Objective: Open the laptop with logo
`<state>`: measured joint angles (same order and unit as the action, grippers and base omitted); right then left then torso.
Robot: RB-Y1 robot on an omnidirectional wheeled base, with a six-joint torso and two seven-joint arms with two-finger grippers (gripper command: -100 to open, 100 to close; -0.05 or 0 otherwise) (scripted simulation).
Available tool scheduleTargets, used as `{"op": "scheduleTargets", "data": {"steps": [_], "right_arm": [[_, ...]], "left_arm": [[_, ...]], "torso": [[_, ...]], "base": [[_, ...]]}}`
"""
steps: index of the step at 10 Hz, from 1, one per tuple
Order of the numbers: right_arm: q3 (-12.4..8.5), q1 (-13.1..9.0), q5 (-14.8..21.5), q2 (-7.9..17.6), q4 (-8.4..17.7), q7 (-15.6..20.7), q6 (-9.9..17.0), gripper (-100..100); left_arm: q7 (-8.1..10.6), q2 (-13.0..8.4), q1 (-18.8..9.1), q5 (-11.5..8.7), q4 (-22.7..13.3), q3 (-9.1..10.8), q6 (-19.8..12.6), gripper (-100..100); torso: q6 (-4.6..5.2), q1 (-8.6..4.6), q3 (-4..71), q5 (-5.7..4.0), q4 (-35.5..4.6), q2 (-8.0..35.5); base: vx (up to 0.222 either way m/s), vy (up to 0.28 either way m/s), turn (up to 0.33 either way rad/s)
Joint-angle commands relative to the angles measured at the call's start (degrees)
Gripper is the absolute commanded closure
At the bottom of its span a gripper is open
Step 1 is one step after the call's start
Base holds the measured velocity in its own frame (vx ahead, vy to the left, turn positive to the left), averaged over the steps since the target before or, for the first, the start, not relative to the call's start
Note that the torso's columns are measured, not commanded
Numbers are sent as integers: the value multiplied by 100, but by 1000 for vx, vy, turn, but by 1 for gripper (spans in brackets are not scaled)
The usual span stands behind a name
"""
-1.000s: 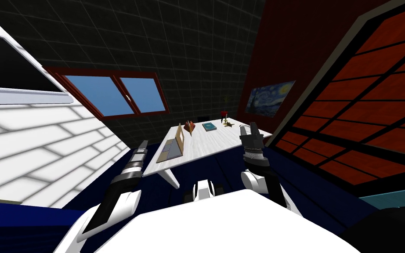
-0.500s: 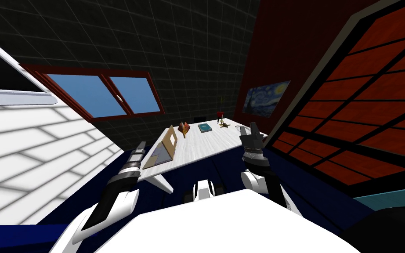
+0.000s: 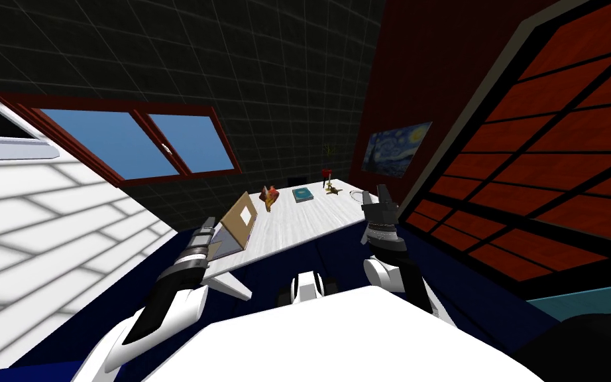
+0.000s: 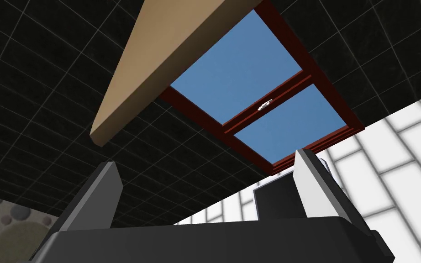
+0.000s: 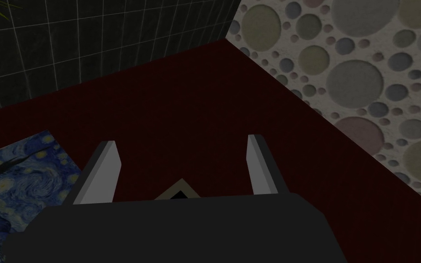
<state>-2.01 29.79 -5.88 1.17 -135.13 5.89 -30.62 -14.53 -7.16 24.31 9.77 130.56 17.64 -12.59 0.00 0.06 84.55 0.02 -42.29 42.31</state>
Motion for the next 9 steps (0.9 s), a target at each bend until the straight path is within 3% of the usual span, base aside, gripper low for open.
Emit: {"op": "scheduleTargets", "data": {"steps": [1, 6, 8, 9], "right_arm": [[0, 0, 0, 0, 0, 0, 0, 0], [-1, 0, 0, 1, 0, 0, 0, 0], [-1, -1, 0, 1, 0, 0, 0, 0], [-2, 0, 0, 2, 0, 0, 0, 0]], "left_arm": [[-53, 240, -51, 55, 16, 99, -263, -100], [-102, 960, -81, 113, 34, 184, -484, -100], [-121, 914, -58, 113, 210, 180, -628, -100], [-113, 913, -68, 116, 133, 175, -547, -100]], "torso": [[0, -7, 1, -2, 0, 0], [0, 2, -1, 0, 0, 2], [0, 4, -1, 0, -1, 3], [1, 17, 14, 4, 6, -24]], "base": [[44, -156, -20], [27, -73, -13], [48, 14, -24], [59, 32, -15]]}}
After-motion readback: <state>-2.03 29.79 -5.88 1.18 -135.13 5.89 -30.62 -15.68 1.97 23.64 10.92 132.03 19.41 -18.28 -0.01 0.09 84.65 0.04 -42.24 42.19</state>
